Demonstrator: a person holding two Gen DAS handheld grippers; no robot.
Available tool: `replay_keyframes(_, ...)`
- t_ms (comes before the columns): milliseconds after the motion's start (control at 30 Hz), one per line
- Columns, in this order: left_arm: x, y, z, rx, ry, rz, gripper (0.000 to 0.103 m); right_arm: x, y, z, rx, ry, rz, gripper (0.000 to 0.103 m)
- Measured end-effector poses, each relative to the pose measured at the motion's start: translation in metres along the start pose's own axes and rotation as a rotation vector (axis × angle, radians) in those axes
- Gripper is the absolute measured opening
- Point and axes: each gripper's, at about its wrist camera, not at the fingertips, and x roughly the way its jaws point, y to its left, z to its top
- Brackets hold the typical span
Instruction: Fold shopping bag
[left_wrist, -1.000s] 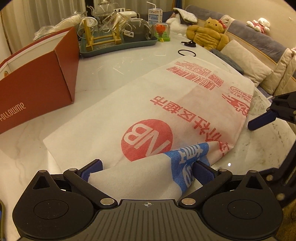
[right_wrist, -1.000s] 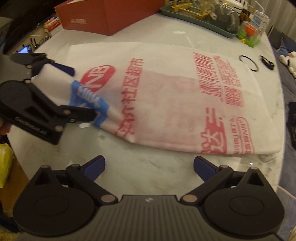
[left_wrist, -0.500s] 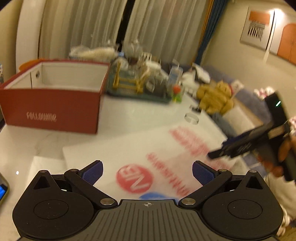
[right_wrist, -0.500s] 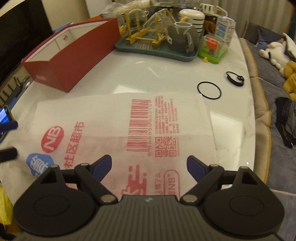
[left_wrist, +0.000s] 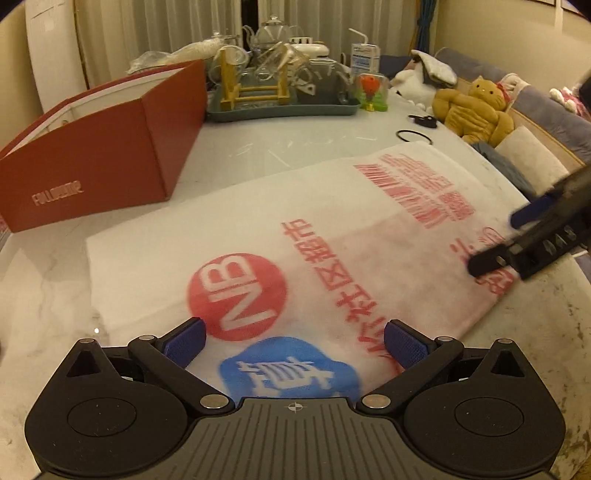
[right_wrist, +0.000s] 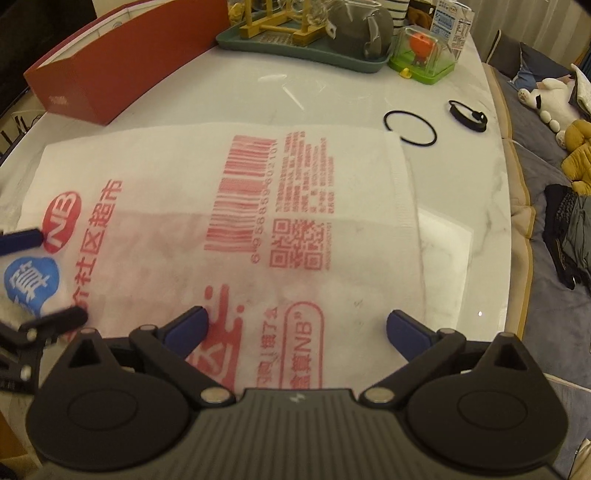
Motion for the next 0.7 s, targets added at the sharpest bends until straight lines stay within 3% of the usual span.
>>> replay_keyframes(233,0.001,0.026,0.006,0.021,0.016,0.018,0.103,-0.011,0.042,-0.025,-0.019,0.054,0.003,0.103)
replay_keyframes(367,0.002,0.037,0.011,0.050,0.022,0.019,0.103,-0.020,0.063,-0.035,-0.034,0.043,0.048,0.101)
replay_keyframes(433,-0.010,0.042,0.010,0.027,-0.012,0.012,0.103,-0.032,0.056,-0.032,0.005,0.009,0.097,0.093)
replay_keyframes(700,-0.059,0.046,-0.008,-0.112,-0.114,-0.051,0.103,-0.039,-0.013,0.000,0.132,-0.121,-0.041,0.093)
